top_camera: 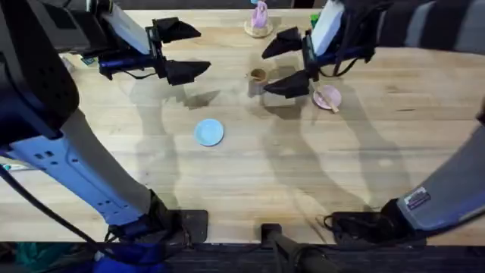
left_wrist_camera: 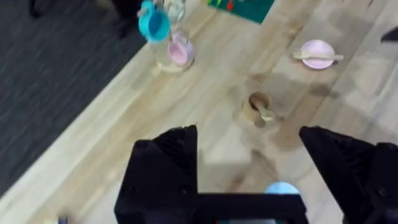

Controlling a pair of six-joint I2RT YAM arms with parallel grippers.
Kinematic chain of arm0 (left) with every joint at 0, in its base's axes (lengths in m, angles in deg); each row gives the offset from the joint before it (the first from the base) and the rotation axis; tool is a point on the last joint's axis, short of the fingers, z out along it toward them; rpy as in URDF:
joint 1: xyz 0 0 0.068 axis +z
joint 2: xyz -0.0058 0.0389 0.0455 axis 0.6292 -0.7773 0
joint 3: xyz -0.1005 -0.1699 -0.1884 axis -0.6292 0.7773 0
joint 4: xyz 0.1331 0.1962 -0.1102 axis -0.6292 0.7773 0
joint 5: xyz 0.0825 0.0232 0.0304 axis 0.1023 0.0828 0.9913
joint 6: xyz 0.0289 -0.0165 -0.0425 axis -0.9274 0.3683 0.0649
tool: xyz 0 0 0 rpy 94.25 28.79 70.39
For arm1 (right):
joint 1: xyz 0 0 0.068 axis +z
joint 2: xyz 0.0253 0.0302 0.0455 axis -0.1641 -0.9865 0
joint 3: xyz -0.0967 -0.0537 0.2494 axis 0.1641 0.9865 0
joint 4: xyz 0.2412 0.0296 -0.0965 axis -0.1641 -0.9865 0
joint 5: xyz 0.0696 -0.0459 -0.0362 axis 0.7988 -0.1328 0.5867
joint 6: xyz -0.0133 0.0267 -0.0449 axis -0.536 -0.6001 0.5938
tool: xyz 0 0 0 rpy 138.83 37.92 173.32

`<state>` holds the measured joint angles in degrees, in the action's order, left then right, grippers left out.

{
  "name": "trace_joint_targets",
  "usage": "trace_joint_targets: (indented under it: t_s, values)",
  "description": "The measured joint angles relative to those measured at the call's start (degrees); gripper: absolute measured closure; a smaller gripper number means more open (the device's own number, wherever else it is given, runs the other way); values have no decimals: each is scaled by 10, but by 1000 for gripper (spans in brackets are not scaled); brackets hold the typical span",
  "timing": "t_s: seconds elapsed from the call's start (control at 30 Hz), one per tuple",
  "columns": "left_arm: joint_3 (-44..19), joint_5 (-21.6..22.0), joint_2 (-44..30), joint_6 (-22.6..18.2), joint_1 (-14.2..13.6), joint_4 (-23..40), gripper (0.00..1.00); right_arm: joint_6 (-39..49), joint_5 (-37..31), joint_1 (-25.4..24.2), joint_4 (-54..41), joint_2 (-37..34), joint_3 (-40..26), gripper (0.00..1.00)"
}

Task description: Pick up a utensil and set it on the pink plate, then put the other utensil in the container.

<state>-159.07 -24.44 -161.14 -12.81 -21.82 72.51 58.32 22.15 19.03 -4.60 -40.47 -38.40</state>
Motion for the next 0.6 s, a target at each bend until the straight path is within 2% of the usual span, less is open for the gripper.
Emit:
trace_joint_targets:
  t_s: [0.17, 0.27, 0.3, 0.33, 0.47, 0.6]
  values:
    - [0, 0, 1, -1, 0, 4, 6, 0, -38, -1, -58, 70, 0, 7]
    - [-9, 22, 9, 8, -1, 18, 6, -15, -53, -7, -66, 105, 0, 6]
    - [-15, 36, 18, 20, -3, 19, 6, -20, -57, -10, -68, 116, 0, 6]
    - [-43, 81, 52, 74, -11, 25, 6, -40, -63, -19, -68, 147, 0, 6]
    - [-92, 143, 115, 135, -26, 70, 6, -75, -76, -29, -76, 186, 0, 7]
    - [-144, 231, 189, 197, -47, 125, 6, -115, -111, -36, -110, 237, 0, 7]
